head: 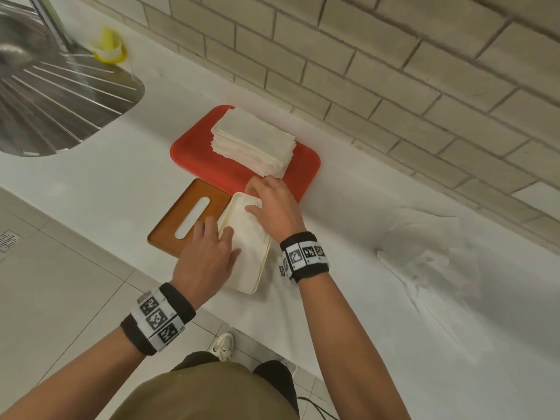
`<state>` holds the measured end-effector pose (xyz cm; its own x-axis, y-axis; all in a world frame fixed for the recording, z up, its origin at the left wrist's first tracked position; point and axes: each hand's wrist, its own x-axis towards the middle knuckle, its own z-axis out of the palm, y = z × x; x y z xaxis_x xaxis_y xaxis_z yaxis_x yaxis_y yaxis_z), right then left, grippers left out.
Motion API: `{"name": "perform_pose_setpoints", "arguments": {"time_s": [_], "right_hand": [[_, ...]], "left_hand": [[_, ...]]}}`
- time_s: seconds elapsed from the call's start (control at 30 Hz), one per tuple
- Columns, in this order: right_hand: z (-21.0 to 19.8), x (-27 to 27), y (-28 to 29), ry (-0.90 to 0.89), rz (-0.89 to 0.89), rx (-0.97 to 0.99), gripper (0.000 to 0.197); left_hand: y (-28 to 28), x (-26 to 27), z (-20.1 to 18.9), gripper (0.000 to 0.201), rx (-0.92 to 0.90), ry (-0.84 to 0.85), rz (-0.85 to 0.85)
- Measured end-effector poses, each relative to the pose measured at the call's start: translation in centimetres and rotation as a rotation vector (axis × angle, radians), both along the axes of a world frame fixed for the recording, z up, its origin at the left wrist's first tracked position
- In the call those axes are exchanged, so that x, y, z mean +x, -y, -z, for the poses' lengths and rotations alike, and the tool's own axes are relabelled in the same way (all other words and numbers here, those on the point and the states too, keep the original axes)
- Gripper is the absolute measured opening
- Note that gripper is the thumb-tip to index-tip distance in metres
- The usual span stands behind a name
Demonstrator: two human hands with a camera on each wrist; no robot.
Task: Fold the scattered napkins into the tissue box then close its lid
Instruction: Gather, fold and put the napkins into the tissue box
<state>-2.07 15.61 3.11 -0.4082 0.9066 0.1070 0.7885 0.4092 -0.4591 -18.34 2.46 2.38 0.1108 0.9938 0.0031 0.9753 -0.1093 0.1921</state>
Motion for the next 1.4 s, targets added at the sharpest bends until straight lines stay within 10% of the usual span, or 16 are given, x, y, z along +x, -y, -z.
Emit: {"name": "perform_pose_setpoints", "arguments": {"time_s": [0.1,0.33,0.5,0.63,0.9,1.03,1.23,1.4], "right_hand": [[-0.3,1.6,1.7,0.013,0.028,0.046,0.019],[0.0,14.1,2.4,-0.195,0.383,0.035,0.010],[2.9,29.3,1.4,0.048,0.821,-0.206,0.038],[6.3,36.8,2.2,0.198,0.876,-0.453,0.059],[9.7,35.1,11.4,0.313,0.414,-0.299,0.056],[10.4,37.0,16.1,0.192,0.302,-0.276,0.045],[8.5,39.1,15.4,0.050,0.659,-0.094,0.045],[8.8,38.8,8.4,-0.353,0.908,-0.452,0.067]], "left_hand": [[-2.7,0.2,-0.7,0.039,0.079,0.003,0.262],[-8.4,1.8,0.4,0.090,-0.634,-0.092,0.387],[-7.5,4.1,-3.4,0.077,-0.427,-0.190,0.292],[-6.7,10.6,-5.2,0.042,-0.060,0.124,0.259],[-9.7,27.0,0.9,0.026,-0.216,0.311,0.375],[-11.7,32.9,4.1,0.070,-0.298,0.272,0.243],[-12.0,36.3,9.3,0.104,-0.488,0.219,0.070],[-12.8,34.4,7.9,0.052,-0.430,0.651,0.118]]}}
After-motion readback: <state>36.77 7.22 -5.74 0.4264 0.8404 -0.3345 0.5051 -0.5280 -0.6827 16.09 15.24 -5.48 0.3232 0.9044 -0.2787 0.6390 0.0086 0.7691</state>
